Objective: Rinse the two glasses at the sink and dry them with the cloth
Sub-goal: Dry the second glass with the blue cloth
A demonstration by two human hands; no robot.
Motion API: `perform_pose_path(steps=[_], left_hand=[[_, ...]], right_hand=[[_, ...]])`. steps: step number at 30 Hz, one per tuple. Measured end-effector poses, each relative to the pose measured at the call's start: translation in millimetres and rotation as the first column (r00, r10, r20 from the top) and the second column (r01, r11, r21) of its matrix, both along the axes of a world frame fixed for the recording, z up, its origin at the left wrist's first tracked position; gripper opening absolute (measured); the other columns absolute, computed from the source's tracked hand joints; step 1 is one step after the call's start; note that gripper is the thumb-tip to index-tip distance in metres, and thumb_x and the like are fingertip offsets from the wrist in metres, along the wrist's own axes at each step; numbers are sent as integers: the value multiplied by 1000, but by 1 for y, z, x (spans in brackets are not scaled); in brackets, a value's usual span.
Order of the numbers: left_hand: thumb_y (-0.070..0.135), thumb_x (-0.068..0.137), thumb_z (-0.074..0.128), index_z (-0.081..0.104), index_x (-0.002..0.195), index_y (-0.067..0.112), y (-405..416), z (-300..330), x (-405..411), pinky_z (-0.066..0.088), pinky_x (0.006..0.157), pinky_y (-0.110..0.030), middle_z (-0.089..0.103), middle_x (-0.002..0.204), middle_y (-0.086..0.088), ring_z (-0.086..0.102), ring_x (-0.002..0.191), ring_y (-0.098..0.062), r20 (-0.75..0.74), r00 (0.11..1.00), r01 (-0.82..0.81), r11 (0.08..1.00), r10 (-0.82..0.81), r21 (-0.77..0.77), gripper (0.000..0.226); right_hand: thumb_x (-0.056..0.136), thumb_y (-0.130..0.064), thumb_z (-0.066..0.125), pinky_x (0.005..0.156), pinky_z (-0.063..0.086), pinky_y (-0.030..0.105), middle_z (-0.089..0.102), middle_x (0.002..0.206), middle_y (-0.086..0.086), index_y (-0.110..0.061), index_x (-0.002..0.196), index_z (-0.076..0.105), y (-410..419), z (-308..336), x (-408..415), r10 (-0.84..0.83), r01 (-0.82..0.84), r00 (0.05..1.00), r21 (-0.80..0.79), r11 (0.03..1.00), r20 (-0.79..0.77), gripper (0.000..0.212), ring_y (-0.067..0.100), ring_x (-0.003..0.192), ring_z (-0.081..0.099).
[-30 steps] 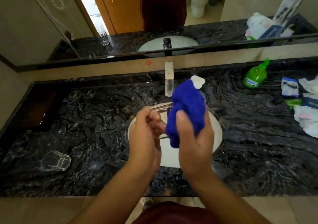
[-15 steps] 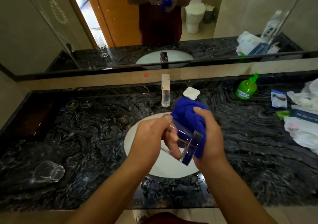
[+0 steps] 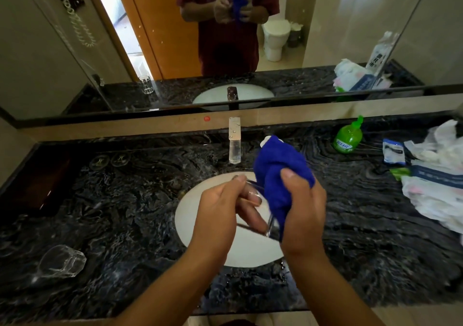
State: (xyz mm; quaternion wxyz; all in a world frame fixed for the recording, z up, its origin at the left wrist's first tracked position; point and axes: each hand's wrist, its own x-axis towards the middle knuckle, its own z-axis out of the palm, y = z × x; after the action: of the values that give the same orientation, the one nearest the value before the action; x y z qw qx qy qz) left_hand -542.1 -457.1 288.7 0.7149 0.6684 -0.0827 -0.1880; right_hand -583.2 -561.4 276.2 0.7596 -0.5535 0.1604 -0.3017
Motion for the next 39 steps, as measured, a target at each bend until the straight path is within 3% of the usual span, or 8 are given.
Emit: perform_pose_path(steps=[2, 6, 14, 20, 28, 32, 35, 39], left_hand=[[24, 104, 42, 63, 63, 2, 3, 2, -1, 51, 67, -17, 57, 43, -18, 58, 42, -23, 4, 999, 45, 999, -45, -10, 51], [25, 100, 48, 61, 52, 12, 5, 8, 8, 50, 61, -20, 52, 39, -15, 52, 35, -22, 51, 993, 108, 989, -103, -98, 51], [42, 95, 55, 57, 53, 9, 18, 3, 26, 43, 44, -25, 52, 41, -6, 50, 34, -18, 408, 908, 52, 993, -90, 103, 53], [36, 95, 57, 60, 81, 21, 15, 1, 33, 49, 67, -24, 63, 73, 11, 60, 66, -8, 648, 748, -267, 959, 143, 97, 21], [58, 87, 57, 50, 126, 32, 29, -20, 5, 48, 93, -27, 58, 117, 15, 58, 113, -12, 502, 860, -258, 926, 89, 277, 47], [71, 77, 65, 20, 155, 45, 30, -39, -10, 43, 101, -13, 43, 144, 31, 46, 133, 4, 364, 924, -38, 916, -120, 399, 94], [72, 72, 71, 2, 153, 57, 29, -44, -7, 42, 103, -13, 38, 144, 40, 43, 134, 10, 312, 940, 13, 925, -141, 379, 108], [63, 71, 77, 11, 158, 45, 33, -45, 2, 43, 98, -8, 49, 144, 30, 48, 132, 9, 291, 955, -17, 965, -62, 263, 111]], right_hand=[[77, -38, 67, 67, 52, 40, 61, 72, 3, -29, 72, 72, -10, -2, 6, 57, -32, 993, 237, 971, -99, 11, 22, 68, 57], [78, -38, 70, 86, 54, 54, 66, 105, 35, -7, 102, 72, -21, -8, 9, 284, -159, 935, 464, 871, -213, 40, 40, 91, 62], [94, -46, 49, 76, 60, 36, 77, 91, 11, -17, 90, 81, -10, -12, -2, 554, -455, 831, 503, 735, -57, 44, 22, 81, 74], [75, -39, 83, 75, 62, 37, 76, 111, 17, -11, 110, 78, 1, -18, 0, 529, -450, 847, 590, 671, 45, 46, 27, 94, 76], [86, -26, 67, 79, 63, 42, 74, 116, 18, -8, 121, 70, 3, -25, 7, 386, -297, 922, 616, 730, -13, 39, 30, 98, 73], [84, -28, 69, 85, 62, 45, 73, 122, 18, -12, 131, 64, 10, -29, 9, 266, -155, 956, 563, 812, -120, 50, 35, 109, 72], [80, -34, 70, 83, 63, 43, 74, 122, 14, -17, 135, 62, 19, -26, 7, 261, -149, 959, 586, 796, -111, 58, 32, 111, 72], [83, -32, 66, 91, 59, 49, 75, 121, 9, -21, 132, 63, 20, -19, 6, 294, -218, 952, 493, 842, -82, 50, 28, 111, 72]])
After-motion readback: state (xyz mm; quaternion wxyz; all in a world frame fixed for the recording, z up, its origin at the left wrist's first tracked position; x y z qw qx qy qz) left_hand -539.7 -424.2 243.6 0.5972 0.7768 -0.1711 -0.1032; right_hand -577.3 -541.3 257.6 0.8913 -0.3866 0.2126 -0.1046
